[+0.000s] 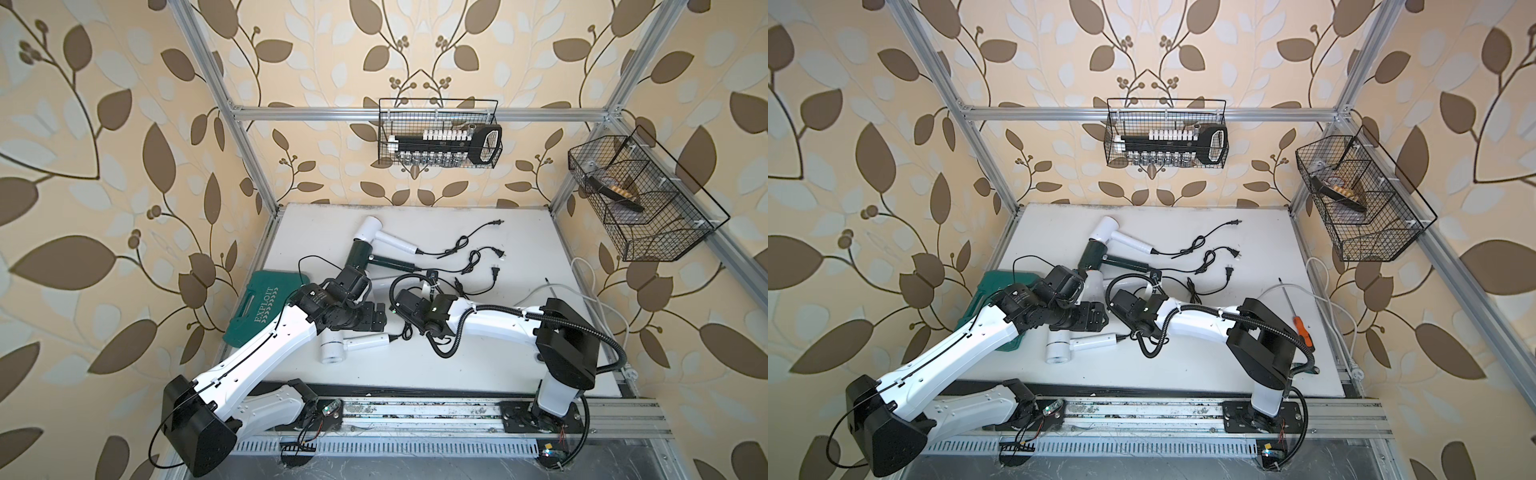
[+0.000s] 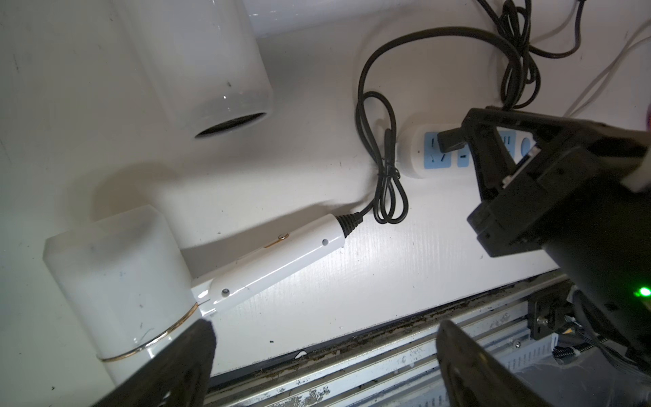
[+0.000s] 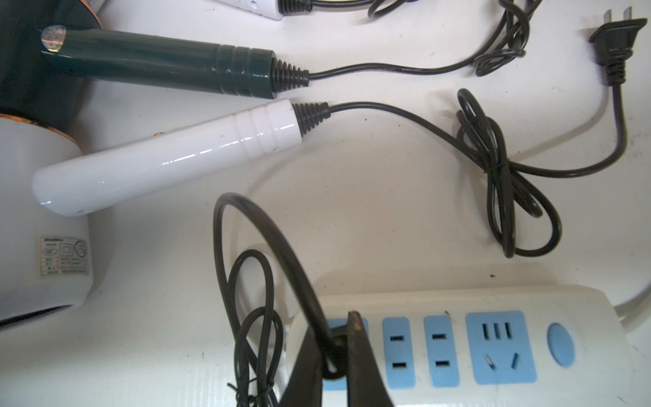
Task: Charge the blow dryers
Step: Insert the plug into the socket.
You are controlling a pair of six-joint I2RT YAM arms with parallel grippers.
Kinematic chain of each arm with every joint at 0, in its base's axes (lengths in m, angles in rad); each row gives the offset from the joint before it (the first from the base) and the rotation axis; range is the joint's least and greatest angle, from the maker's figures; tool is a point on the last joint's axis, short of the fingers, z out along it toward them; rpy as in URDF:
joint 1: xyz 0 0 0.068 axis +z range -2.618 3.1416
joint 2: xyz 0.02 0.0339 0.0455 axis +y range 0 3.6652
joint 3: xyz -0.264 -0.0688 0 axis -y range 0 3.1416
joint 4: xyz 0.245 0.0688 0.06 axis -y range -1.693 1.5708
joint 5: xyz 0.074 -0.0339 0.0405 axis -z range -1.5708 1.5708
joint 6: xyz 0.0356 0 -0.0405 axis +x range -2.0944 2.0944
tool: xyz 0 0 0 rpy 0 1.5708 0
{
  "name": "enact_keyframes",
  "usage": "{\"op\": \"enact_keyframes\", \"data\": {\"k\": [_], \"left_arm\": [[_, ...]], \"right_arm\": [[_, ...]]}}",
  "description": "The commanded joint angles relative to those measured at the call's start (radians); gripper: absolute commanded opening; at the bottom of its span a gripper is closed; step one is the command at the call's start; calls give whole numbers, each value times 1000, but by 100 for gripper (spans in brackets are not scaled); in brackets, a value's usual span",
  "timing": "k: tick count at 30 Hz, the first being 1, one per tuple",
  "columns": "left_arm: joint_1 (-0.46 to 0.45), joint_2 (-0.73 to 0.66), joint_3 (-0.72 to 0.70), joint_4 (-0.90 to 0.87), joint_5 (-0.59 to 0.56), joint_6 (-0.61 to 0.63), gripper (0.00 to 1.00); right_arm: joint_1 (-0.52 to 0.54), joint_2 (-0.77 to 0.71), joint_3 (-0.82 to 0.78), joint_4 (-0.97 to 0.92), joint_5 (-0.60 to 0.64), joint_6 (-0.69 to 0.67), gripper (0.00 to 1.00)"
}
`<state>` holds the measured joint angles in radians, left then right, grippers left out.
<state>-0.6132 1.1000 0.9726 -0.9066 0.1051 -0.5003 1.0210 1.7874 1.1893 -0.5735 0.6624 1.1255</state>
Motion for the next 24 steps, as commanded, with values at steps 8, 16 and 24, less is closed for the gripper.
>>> {"op": "enact_keyframes", "data": {"k": [8, 16, 24], "left_arm": [[10, -23, 0, -6, 14, -1, 99], [10, -22, -1, -3, 16, 0, 99], [9, -26, 0, -5, 14, 0, 99]], "right_arm": [[7, 28, -32, 11, -29, 18, 0], [10, -2, -84, -6, -8, 61, 0], [45, 6, -105, -10, 6, 93, 0]]}}
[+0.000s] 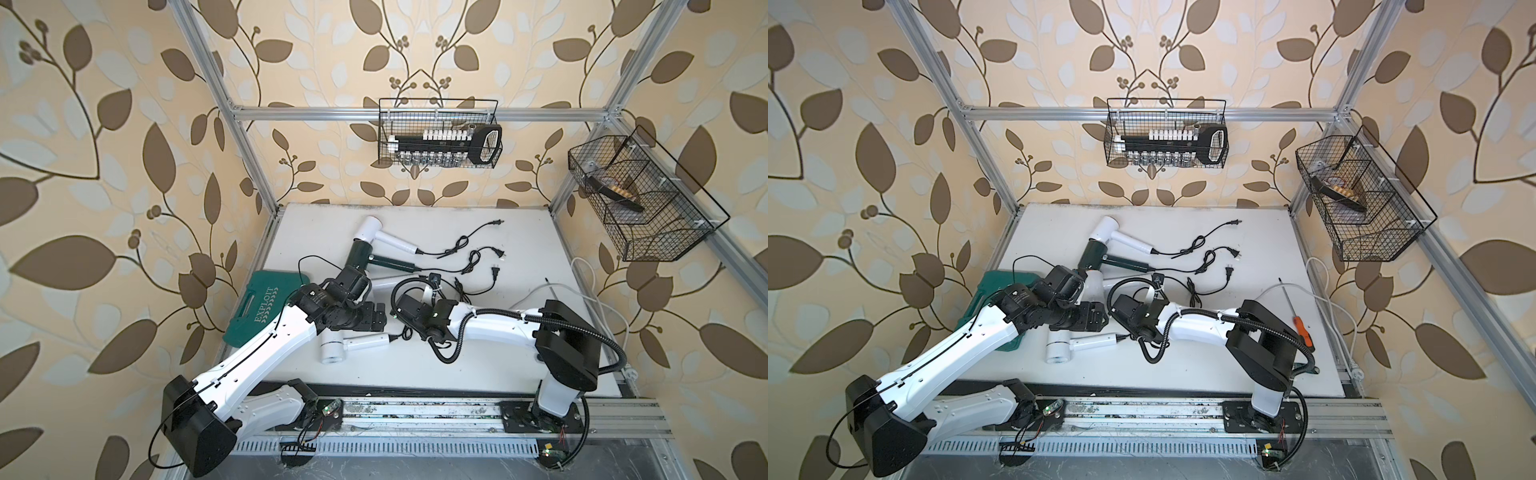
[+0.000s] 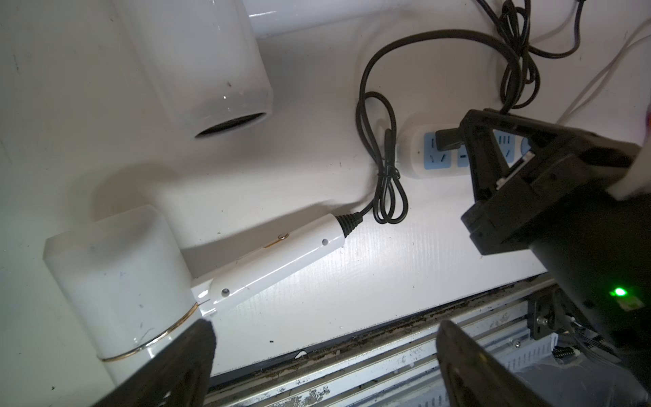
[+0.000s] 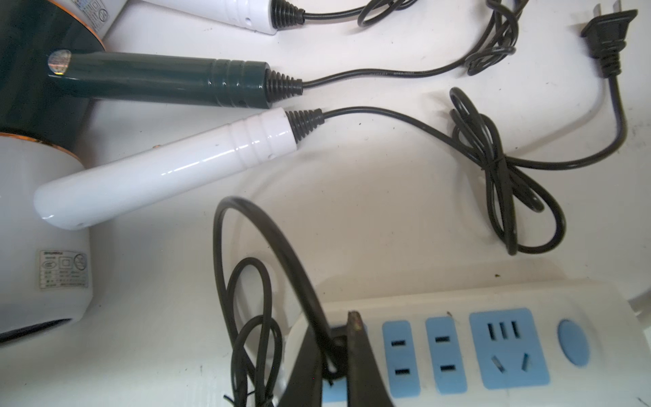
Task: Charge the blow dryers
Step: Insert the plug into the socket.
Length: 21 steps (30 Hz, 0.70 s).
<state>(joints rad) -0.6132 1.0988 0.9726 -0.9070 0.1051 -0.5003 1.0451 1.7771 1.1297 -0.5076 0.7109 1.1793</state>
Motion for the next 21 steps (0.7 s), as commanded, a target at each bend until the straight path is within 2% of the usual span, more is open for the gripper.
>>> {"op": "enact_keyframes", "data": {"k": [1, 8, 21], "left_arm": [[10, -25, -1, -4, 14, 0, 99], [9, -25, -2, -3, 11, 0, 99], [9, -28, -3, -4, 12, -1, 99]], "right_arm": [[28, 17, -46, -78, -38, 46, 0], [69, 16, -54, -99, -5, 85, 0], [74, 16, -68, -107, -6, 111, 0]]}}
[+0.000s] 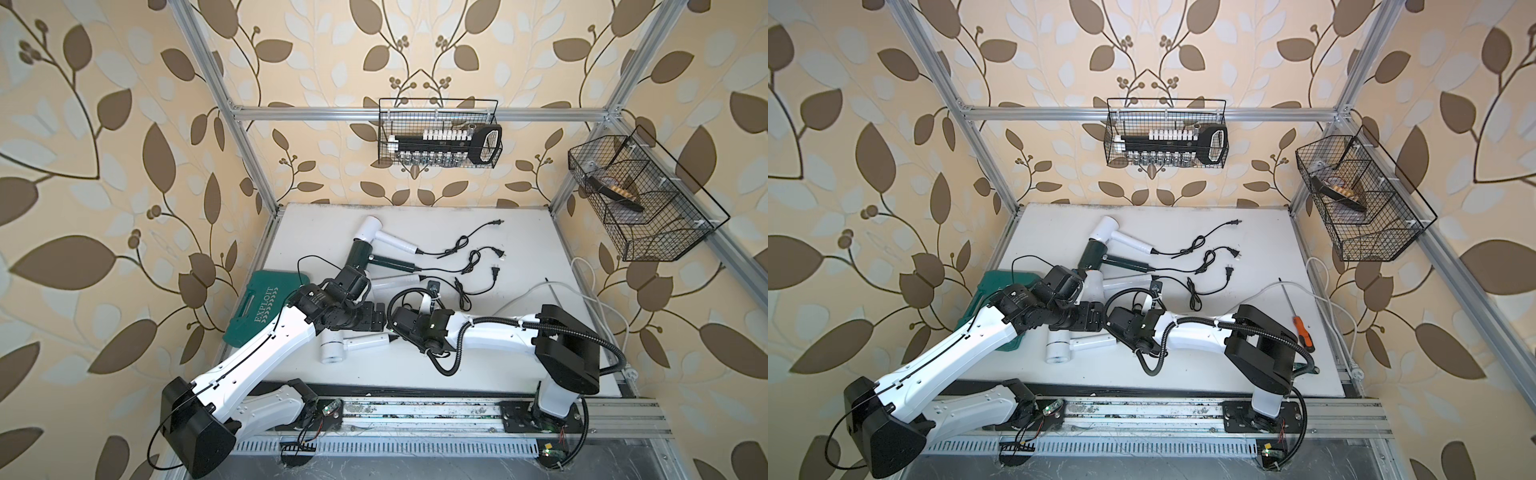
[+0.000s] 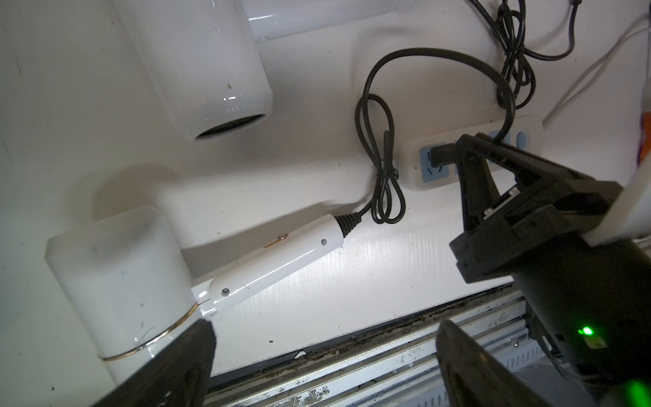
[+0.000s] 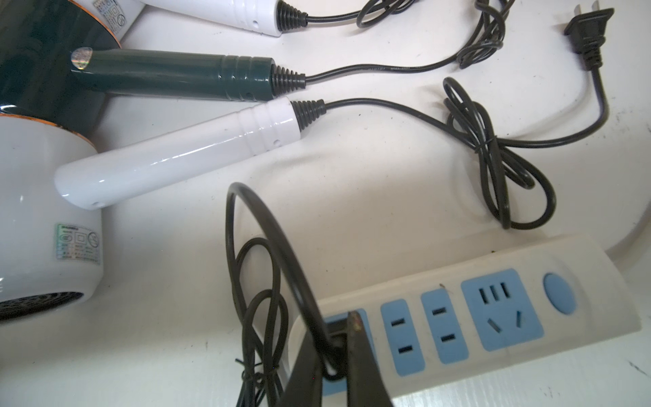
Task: Charge the blow dryers
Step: Insert the plug into the socket.
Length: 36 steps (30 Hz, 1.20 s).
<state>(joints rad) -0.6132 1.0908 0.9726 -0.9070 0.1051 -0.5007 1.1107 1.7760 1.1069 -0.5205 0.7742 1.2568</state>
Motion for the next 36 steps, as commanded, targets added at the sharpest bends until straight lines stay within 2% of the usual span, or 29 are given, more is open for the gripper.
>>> {"op": "enact_keyframes", "data": {"k": [1, 10, 16, 28, 36], "left_arm": [[10, -20, -3, -4, 13, -1, 99], [10, -23, -3, -4, 11, 0, 99], [9, -24, 0, -9, 9, 1, 99], [9, -26, -3, -6, 12, 2, 99], [9, -23, 0, -9, 11, 2, 99]], "right_arm": [[11, 19, -48, -94, -67, 37, 0], [33, 32, -71, -70, -72, 52, 0], [-26, 51, -55, -53, -139, 3, 0], [50, 77, -29, -127, -80, 39, 0], [-72, 57, -84, -46, -202, 2, 0]]}}
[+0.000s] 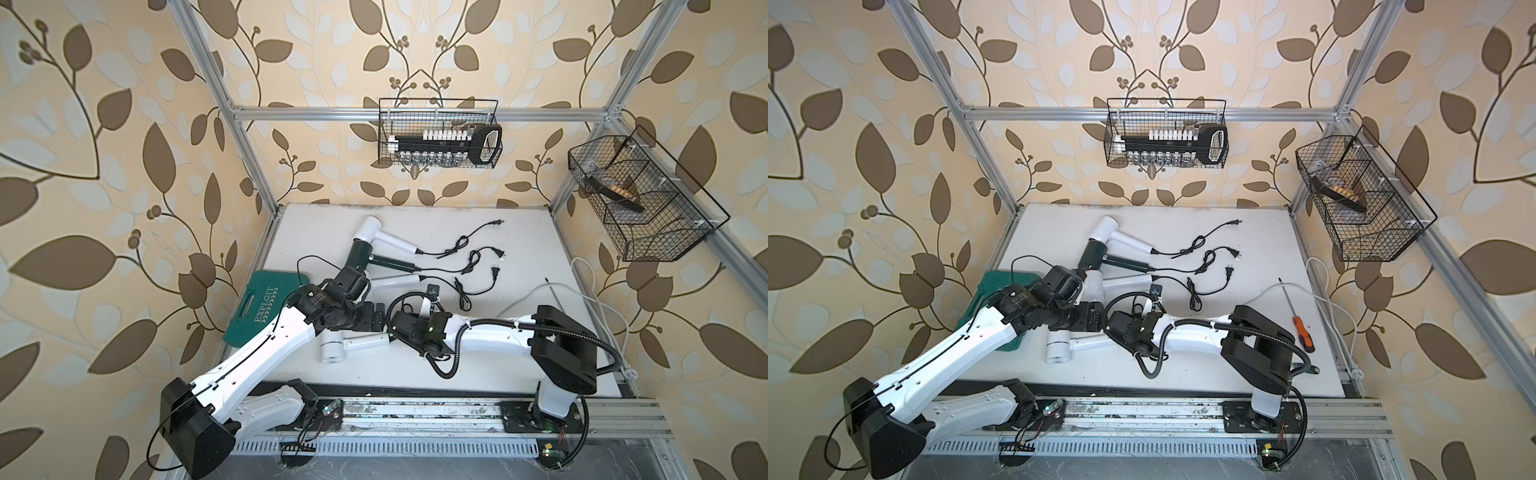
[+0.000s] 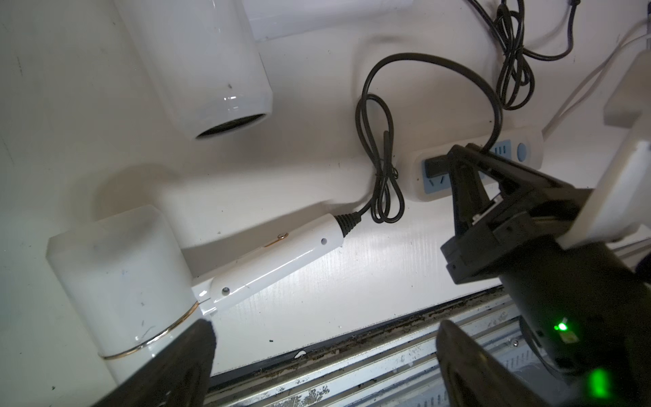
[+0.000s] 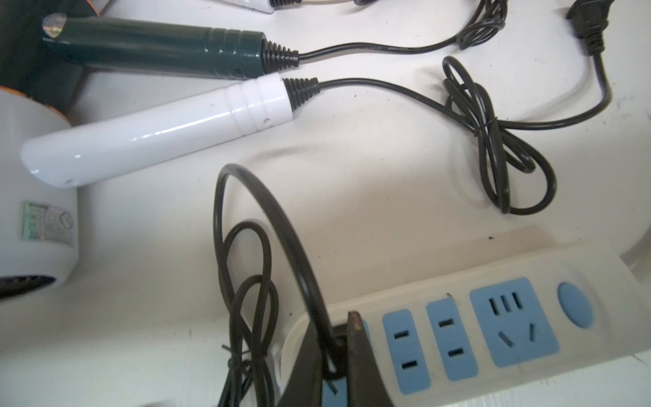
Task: Charge the blow dryers
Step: Insert the plug into the socket.
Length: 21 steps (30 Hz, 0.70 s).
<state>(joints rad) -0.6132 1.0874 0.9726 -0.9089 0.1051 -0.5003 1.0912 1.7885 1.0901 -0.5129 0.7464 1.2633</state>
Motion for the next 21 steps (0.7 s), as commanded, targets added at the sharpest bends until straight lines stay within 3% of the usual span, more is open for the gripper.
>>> {"op": "enact_keyframes", "data": {"k": [1, 12, 18, 21], "left_arm": [[9, -20, 0, -7, 10, 3, 99], [9, -12, 0, -4, 10, 5, 99], [9, -14, 2, -5, 4, 5, 99], [9, -14, 2, -7, 4, 5, 99]], "right_arm": [[-65, 38, -72, -48, -176, -13, 0], [-85, 10, -22, -53, -145, -75, 0], [13, 51, 29, -156, -74, 69, 0], [18, 71, 19, -170, -99, 115, 0]]}}
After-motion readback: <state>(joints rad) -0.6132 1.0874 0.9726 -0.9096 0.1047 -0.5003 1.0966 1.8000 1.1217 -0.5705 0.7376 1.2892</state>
